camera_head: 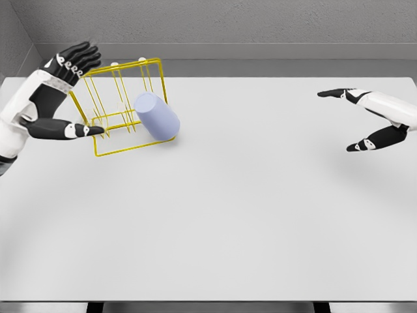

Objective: Place the cup on the cup holder with both arms

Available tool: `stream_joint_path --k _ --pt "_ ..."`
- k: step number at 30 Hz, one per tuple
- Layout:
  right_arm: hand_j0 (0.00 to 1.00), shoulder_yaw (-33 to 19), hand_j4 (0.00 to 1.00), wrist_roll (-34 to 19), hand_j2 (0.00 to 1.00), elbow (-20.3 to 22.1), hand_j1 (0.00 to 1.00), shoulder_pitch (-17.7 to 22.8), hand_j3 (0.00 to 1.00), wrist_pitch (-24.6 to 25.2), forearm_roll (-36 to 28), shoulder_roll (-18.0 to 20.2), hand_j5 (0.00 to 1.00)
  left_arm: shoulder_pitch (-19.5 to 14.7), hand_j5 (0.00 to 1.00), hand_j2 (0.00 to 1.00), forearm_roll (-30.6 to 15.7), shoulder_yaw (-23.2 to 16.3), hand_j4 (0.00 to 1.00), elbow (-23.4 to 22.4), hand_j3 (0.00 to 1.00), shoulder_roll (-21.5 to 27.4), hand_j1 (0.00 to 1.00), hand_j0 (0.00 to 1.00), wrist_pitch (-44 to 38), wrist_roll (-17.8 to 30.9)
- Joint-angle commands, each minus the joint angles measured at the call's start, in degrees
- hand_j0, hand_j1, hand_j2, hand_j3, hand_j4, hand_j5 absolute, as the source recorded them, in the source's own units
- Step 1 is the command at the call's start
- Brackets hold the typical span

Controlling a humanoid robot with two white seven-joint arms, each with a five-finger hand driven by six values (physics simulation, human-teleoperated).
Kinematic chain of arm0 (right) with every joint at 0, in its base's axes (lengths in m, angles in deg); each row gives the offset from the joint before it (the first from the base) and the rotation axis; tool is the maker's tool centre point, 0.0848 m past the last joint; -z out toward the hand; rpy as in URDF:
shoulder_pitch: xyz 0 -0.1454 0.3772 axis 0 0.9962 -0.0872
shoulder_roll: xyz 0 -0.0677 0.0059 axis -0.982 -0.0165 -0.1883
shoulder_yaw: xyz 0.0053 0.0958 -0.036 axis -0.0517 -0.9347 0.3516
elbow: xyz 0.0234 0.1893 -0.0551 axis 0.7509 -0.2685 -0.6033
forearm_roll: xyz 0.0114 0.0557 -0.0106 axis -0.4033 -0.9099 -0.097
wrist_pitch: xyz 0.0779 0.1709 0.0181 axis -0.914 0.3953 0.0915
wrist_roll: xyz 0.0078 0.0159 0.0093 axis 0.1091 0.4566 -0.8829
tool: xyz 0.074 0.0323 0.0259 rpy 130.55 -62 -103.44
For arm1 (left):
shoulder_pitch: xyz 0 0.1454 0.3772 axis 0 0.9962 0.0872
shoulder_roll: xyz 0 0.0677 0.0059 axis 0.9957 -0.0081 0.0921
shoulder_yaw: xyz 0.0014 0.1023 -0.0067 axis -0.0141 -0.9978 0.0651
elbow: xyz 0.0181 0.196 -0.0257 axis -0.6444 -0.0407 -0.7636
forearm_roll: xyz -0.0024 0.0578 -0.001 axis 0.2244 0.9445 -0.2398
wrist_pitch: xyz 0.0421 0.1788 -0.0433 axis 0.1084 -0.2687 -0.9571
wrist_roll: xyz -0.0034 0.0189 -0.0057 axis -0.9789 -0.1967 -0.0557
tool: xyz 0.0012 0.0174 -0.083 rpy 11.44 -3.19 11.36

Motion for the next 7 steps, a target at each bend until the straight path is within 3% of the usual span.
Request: stream_joint_path --k 1,7 --pt "1.00 -0.04 1.00 0.03 1.00 -0.04 1.00 0.00 1.00 0.09 -0.42 0.06 1.00 0.00 1.00 1.00 -0.65 -0.07 1.00 0.77 1.00 0.78 1.00 1.00 1.26 -0.01" --pt "1.00 -0.04 1.00 0.03 1.00 0.04 1.00 0.00 1.00 0.09 -0.42 0.24 1.00 3.25 1.00 1.00 -0.47 -0.25 1.00 4.99 1.00 4.56 1.00 1.00 1.34 -0.01"
